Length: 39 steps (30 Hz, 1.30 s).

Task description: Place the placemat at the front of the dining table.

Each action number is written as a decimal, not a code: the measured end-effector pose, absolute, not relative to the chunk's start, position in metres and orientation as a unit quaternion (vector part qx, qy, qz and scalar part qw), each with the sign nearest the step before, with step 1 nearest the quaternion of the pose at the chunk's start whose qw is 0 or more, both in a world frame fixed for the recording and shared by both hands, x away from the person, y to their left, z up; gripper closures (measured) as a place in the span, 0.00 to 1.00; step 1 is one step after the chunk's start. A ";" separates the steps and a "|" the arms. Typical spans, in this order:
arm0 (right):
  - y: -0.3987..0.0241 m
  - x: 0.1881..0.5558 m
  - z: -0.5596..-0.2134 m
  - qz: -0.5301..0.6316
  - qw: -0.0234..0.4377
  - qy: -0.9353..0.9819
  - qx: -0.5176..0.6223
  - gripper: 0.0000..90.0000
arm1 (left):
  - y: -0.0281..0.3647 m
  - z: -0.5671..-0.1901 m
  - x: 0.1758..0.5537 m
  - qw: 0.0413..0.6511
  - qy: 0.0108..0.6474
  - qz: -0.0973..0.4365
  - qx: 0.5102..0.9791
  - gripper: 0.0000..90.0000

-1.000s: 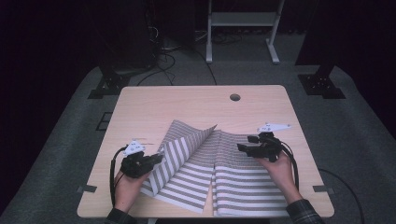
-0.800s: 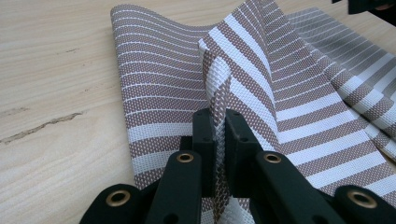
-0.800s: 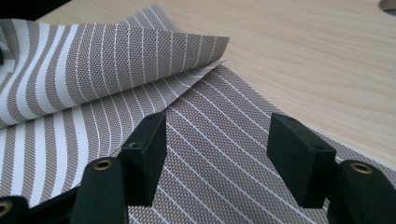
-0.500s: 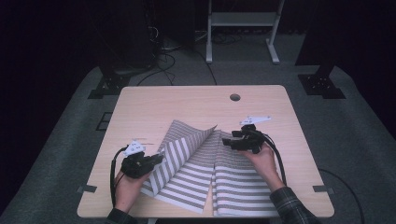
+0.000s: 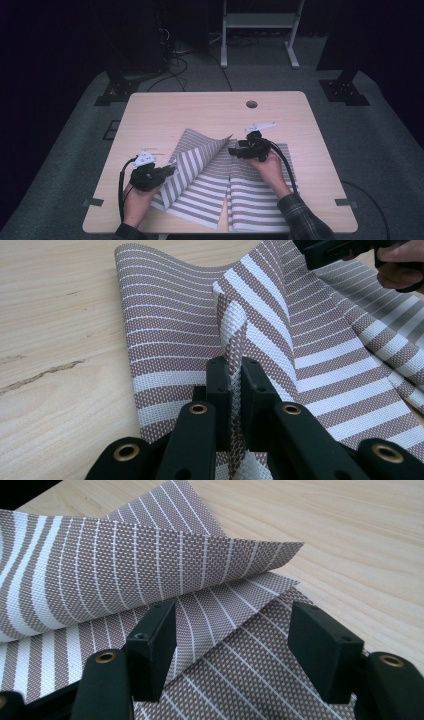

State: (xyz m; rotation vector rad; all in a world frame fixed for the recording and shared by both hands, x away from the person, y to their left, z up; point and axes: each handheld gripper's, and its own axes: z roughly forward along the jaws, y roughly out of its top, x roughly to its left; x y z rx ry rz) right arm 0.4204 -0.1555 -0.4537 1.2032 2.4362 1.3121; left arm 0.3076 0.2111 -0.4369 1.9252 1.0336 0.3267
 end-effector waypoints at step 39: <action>-0.165 0.411 -0.416 0.442 0.102 0.810 0.371 1.00 | 0.228 -0.422 0.297 0.472 0.419 0.151 0.761 0.94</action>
